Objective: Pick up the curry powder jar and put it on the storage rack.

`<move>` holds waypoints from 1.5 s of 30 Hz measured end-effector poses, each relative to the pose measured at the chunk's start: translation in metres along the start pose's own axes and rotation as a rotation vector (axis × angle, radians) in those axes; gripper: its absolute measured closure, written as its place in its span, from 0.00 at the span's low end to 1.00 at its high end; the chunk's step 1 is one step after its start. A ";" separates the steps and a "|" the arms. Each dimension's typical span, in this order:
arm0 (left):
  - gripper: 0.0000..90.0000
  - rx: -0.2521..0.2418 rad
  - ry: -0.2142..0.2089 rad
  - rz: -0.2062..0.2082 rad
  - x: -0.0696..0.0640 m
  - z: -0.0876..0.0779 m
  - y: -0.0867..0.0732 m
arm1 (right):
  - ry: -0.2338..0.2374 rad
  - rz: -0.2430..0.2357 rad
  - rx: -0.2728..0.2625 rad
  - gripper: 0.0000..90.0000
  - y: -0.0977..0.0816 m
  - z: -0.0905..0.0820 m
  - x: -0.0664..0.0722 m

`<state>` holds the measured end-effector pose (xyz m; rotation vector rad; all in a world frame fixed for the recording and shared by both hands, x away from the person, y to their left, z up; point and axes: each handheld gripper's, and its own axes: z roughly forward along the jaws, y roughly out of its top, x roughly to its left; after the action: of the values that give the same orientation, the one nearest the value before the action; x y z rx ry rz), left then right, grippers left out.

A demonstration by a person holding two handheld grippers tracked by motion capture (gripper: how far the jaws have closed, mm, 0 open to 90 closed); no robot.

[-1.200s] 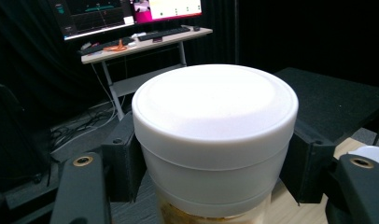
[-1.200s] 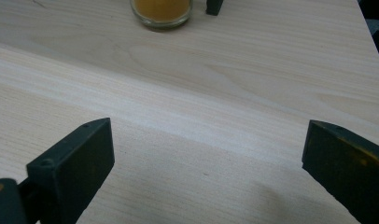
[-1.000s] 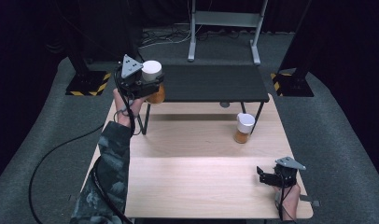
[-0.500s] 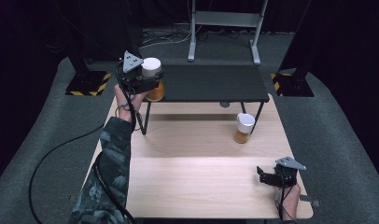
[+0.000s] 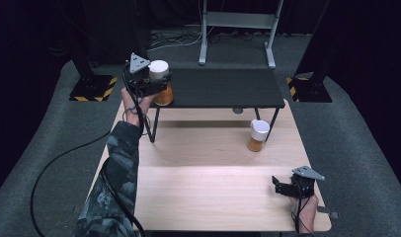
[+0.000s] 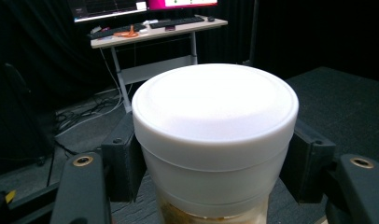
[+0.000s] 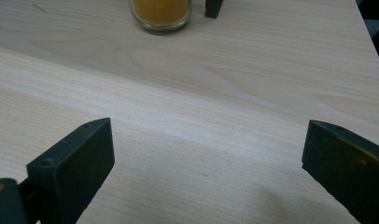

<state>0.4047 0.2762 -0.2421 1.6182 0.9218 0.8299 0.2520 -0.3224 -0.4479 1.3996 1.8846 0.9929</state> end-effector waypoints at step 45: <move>0.00 0.306 -0.010 0.044 -0.007 -0.023 0.013 | 0.004 -0.003 0.008 0.01 0.001 0.001 0.000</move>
<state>0.3831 0.2780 -0.2245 1.9094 1.0480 0.7361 0.2534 -0.3223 -0.4471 1.3994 1.8952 0.9887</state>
